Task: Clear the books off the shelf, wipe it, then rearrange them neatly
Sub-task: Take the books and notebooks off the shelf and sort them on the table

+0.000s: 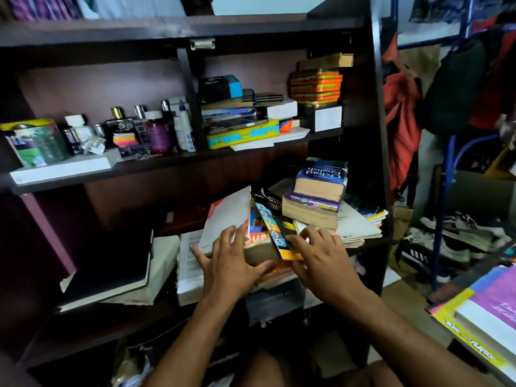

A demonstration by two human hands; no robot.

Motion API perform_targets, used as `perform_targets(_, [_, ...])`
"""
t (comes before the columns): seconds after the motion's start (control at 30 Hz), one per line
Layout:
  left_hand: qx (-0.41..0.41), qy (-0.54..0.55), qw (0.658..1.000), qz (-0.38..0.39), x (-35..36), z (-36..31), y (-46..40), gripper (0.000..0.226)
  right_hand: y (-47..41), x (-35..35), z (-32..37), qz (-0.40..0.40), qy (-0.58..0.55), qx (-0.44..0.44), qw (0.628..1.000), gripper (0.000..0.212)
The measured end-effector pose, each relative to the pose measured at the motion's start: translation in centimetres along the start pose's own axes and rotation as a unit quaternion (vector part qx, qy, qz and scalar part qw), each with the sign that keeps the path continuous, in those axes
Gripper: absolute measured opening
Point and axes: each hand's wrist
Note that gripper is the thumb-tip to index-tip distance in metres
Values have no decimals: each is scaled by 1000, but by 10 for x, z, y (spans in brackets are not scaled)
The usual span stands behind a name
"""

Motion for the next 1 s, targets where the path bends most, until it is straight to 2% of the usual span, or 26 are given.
perform_targets(0.1, [-17,5,1000,1,4,-8,-1,109,-9,-2,4,-7,-7,8,1000,44])
perform_targets(0.23, [-16,-1,1000,-3,10,-9,-5,99,-20,-13,8,-24,-59,27,998,36])
perform_targets(0.37, [0,-9,1000,9,8,2,-6,92,-25,-17,16,-10,-63,13,998,33])
perform_targets(0.47, [13,-13,1000,3,1,9,-2,90,-28,-14,26,-30,-101,1,994,31])
perform_targets(0.53, [35,23,999,-16,-5,18,3,79,-31,-14,34,-55,-125,-8,991,35])
perform_targets(0.63, [48,121,985,-115,-24,35,10,37,-33,-18,52,-104,-156,-25,982,23])
perform_targets(0.67, [30,161,974,-156,-31,40,12,27,-33,-20,59,-128,-166,-33,977,25])
perform_targets(0.7, [14,207,960,-187,-38,44,14,27,-33,-22,68,-148,-181,-37,972,28])
perform_targets(0.8, [-6,356,918,-174,-51,55,24,61,-31,-23,98,-171,-189,-74,964,35])
perform_targets(0.87, [-35,455,876,-155,-52,65,39,69,-27,-19,121,-149,-162,-123,968,36])
perform_targets(0.93, [-71,563,812,-139,-51,74,59,57,-23,-15,143,-138,-126,-176,967,33])
perform_targets(1.0, [-106,641,750,-123,-52,79,82,35,-16,-9,166,-135,-96,-229,959,28])
Point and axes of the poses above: each hand's wrist, its own y-axis away from the middle knuckle, its own x-axis out of the palm, z = x × y, and after that the axes turned 10 degrees about z, right-handed
